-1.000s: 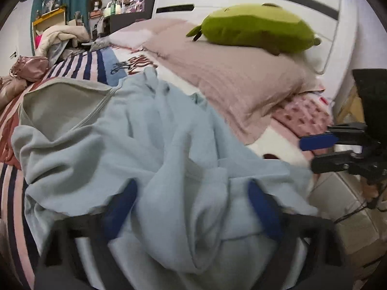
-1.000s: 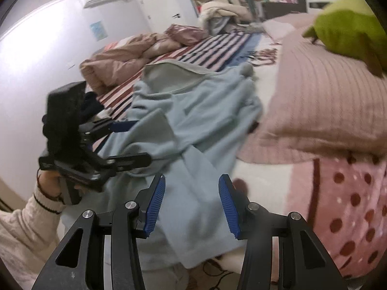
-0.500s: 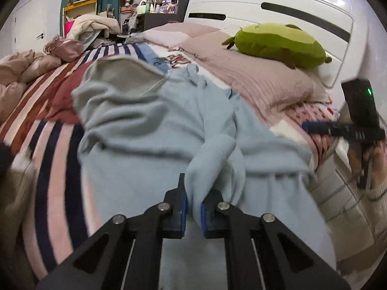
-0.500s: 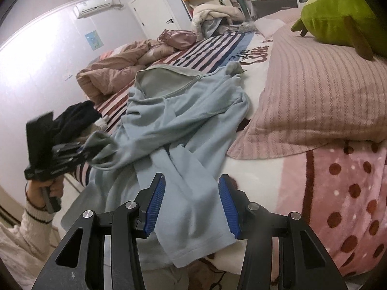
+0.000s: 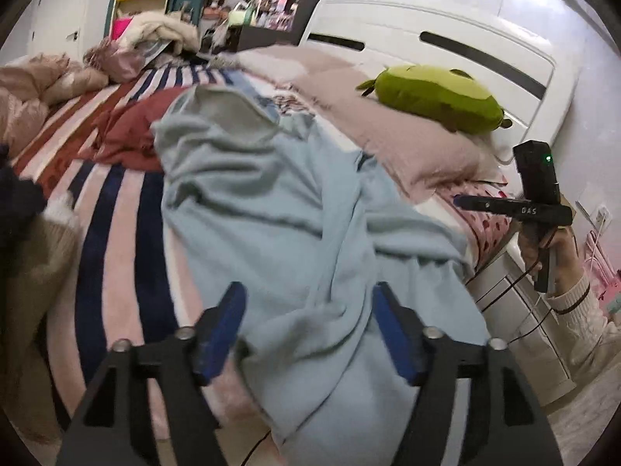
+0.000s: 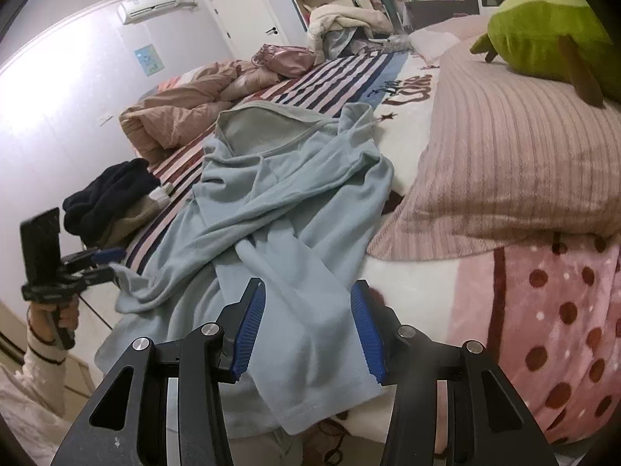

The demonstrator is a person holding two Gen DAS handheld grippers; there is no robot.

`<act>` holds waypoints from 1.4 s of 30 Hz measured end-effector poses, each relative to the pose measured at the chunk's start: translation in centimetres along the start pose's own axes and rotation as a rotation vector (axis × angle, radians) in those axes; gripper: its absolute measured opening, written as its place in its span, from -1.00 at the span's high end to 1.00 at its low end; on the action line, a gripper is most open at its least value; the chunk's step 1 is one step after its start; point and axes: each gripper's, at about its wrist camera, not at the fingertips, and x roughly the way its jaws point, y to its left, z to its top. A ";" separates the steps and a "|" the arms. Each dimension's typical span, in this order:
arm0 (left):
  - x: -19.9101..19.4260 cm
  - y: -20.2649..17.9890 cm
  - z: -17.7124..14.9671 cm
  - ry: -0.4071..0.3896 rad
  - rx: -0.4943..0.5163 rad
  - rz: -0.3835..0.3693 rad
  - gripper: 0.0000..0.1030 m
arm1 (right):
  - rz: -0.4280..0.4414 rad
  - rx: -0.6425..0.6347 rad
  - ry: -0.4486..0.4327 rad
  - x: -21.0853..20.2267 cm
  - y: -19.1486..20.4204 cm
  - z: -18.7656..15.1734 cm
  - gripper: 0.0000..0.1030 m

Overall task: Fold small clothes
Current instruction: 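Grasp the shirt body with the left gripper and fold it toward the center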

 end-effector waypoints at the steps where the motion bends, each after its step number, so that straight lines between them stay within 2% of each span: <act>1: 0.4 -0.1 0.2 0.005 0.019 0.016 -0.36 | 0.002 -0.002 -0.002 0.0 0.1 0.2 0.20; 3: 2.1 -0.3 0.4 0.059 0.051 0.031 -0.36 | 0.004 -0.009 -0.002 0.3 0.3 0.6 0.20; 6: 4.6 0.0 -0.4 0.149 0.052 -0.005 -0.36 | 0.012 -0.033 0.007 0.9 0.8 1.0 0.20; 8: 5.4 -0.8 -1.3 0.182 0.102 -0.002 -0.22 | 0.015 -0.040 0.012 1.3 1.0 1.1 0.20; 9: 5.7 -1.3 -1.6 0.192 0.141 -0.005 -0.04 | 0.015 -0.039 0.015 1.5 1.0 1.1 0.20; 12: 6.2 -2.1 -1.9 0.248 0.202 0.032 0.76 | 0.009 -0.035 0.021 2.0 0.7 0.9 0.20; 13: 6.1 -1.9 -1.8 0.255 0.199 0.034 0.77 | 0.010 -0.032 0.024 2.1 0.7 0.9 0.20; 15: 5.1 -1.4 -0.7 0.221 0.196 0.081 0.80 | 0.015 -0.023 0.026 2.3 0.5 0.7 0.20; 19: 2.2 -0.7 2.5 0.066 0.247 0.304 0.81 | 0.018 -0.017 0.021 2.2 0.3 0.6 0.20; 21: 1.1 -1.1 3.7 -0.003 0.321 0.412 0.80 | 0.020 -0.012 0.016 2.0 0.3 0.8 0.20; 23: 1.7 -1.9 3.4 0.005 0.417 0.459 0.75 | 0.019 -0.010 0.010 1.8 0.2 0.8 0.20; 24: 2.2 -2.3 2.8 0.028 0.458 0.456 0.74 | 0.022 -0.009 0.007 1.7 0.2 0.8 0.20; 26: 3.6 -2.8 0.8 0.125 0.482 0.335 0.64 | 0.027 -0.005 0.005 1.6 0.3 0.7 0.20; 28: 4.2 -2.5 -0.7 0.217 0.430 0.178 0.55 | 0.025 -0.004 0.012 1.6 0.3 0.4 0.20; 29: 4.2 -2.3 -1.7 0.257 0.375 0.066 0.54 | 0.023 -0.005 0.015 1.6 0.3 0.4 0.20; 30: 4.1 -2.3 -2.2 0.272 0.346 0.010 0.53 | 0.021 -0.006 0.020 1.6 0.2 0.2 0.20; 32: 3.4 -2.3 -2.8 0.285 0.320 -0.052 0.53 | 0.018 -0.005 0.028 1.6 0.1 0.0 0.20; 35: 1.5 -1.3 -1.8 0.223 0.242 -0.088 0.42 | 0.015 0.002 0.029 1.4 -0.1 0.0 0.20; 37: 0.3 -0.6 -0.6 0.165 0.191 -0.083 0.20 | 0.016 0.008 0.021 1.2 -0.2 0.2 0.20; 38: 0.3 -0.3 -0.2 0.149 0.179 -0.070 0.18 | 0.022 0.012 0.017 1.2 -0.2 0.2 0.20; 40: 0.6 0.3 0.3 0.144 0.172 -0.027 0.18 | 0.032 0.019 0.011 1.2 -0.2 0.3 0.20; 42: 1.8 0.9 0.4 0.174 0.175 0.012 0.18 | 0.037 0.014 0.010 1.4 0.0 0.4 0.20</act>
